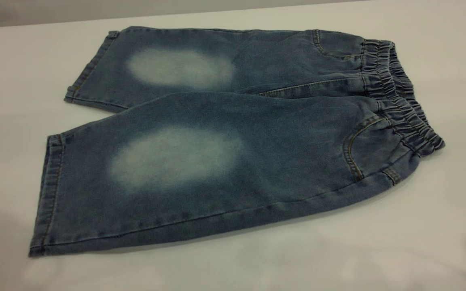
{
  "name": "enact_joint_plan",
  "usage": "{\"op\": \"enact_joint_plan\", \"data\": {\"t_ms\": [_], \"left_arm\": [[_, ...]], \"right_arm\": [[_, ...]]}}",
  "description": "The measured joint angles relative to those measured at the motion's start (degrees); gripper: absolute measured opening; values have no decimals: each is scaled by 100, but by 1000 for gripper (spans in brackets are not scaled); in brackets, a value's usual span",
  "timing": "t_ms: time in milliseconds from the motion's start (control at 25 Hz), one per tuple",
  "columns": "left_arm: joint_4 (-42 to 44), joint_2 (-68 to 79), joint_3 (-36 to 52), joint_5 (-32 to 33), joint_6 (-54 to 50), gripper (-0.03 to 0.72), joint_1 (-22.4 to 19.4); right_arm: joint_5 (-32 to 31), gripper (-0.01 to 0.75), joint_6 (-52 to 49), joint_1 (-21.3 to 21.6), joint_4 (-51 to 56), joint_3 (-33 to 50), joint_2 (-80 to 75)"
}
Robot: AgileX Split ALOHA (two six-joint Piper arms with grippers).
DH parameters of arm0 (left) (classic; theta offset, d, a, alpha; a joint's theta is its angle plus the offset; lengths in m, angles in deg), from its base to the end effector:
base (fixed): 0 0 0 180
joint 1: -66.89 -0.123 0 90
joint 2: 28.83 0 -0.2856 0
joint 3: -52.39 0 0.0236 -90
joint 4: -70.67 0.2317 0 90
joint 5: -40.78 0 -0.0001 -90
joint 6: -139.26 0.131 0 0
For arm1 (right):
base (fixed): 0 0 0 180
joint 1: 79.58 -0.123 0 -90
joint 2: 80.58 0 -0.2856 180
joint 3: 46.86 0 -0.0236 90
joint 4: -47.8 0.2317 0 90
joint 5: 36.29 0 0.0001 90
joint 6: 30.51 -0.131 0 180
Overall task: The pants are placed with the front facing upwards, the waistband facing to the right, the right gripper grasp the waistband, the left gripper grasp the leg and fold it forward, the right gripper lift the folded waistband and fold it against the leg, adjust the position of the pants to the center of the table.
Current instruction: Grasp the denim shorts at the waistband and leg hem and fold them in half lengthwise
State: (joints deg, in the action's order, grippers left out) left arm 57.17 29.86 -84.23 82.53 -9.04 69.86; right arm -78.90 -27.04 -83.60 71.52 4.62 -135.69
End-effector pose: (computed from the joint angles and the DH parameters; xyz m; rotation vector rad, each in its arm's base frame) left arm 0.1596 -0.0287 0.2382 0.5900 2.4100 -0.0576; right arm 0.1317 0.0451 0.2083 0.1274 2.5708 0.4758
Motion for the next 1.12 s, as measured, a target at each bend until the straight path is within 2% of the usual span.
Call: {"op": "enact_joint_plan", "data": {"t_ms": [240, 600, 720, 960, 1120], "left_arm": [[-819, 1010, -3, -531, 1354, 341, 13], [-1817, 1522, 2, -556, 2281, 392, 13], [-1850, 1618, 2, -550, 2393, 399, 40], [-1866, 1701, 2, -678, 2510, 402, 386], [-1866, 1853, 2, -830, 2510, 403, 600]], "right_arm": [[956, 349, 1039, 0, 991, 39, -1467], [2170, 352, 3309, 0, 3272, -81, -3922], [2065, 352, 4384, 0, 4324, -171, -4705], [1273, 352, 6792, 0, 6610, -178, -5765], [1018, 352, 7868, 201, 7495, -307, -6197]]}}
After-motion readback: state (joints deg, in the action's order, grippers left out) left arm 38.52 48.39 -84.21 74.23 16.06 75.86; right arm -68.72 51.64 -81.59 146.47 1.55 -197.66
